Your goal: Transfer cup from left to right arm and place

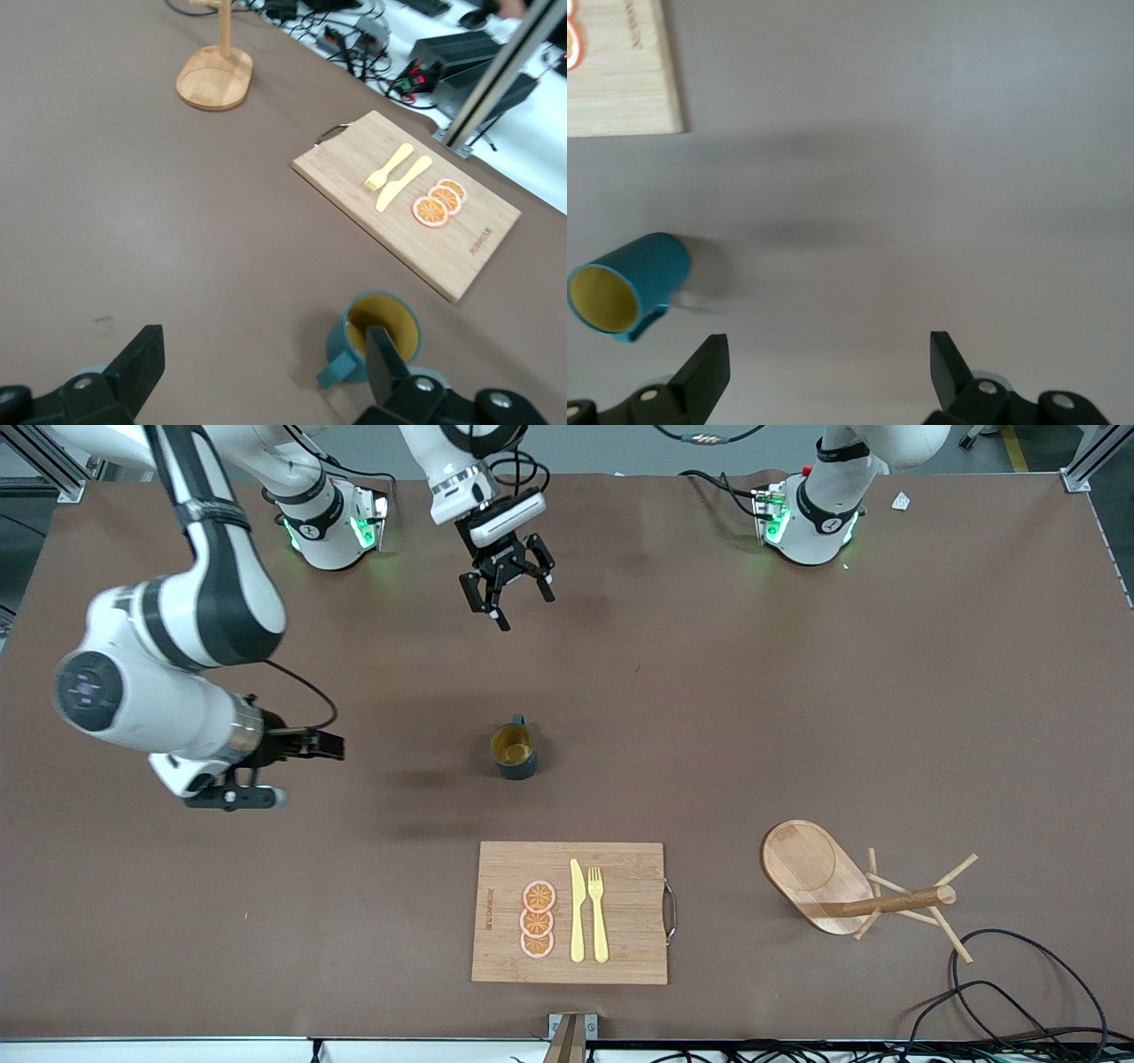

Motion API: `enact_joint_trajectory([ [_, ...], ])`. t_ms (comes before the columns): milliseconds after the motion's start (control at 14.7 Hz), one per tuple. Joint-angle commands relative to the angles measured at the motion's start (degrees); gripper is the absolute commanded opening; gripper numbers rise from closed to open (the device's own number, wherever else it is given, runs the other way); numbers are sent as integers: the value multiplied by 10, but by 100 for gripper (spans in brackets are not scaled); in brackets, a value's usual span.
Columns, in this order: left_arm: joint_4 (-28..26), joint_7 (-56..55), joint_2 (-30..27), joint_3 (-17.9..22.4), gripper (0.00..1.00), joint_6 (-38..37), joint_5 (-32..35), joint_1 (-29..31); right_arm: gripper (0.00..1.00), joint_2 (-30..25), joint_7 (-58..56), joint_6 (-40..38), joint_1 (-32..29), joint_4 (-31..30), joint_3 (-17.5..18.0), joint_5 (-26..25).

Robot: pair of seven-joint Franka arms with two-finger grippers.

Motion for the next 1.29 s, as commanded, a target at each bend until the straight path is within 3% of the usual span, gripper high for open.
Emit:
enact_joint_trajectory([
  [0,-19,62,-63,-7,100,3,-72,64,100,24,52,36,54,-8,-4,17],
  [204,-17,209,-110,-6,100,4,-179,156,100,55,86,77,92,-8,-4,17],
  [817,-11,529,-136,-9,100,8,-250,364,100,124,205,185,174,-8,-4,18],
  [1090,3,682,-147,-8,100,10,-332,488,100,147,250,202,214,-9,-5,18],
  [1158,4,724,-147,-7,100,10,-333,506,95,152,257,211,218,-10,-5,17],
  [1226,5,762,-147,-7,100,13,-333,524,82,154,257,216,219,-14,-4,17],
])
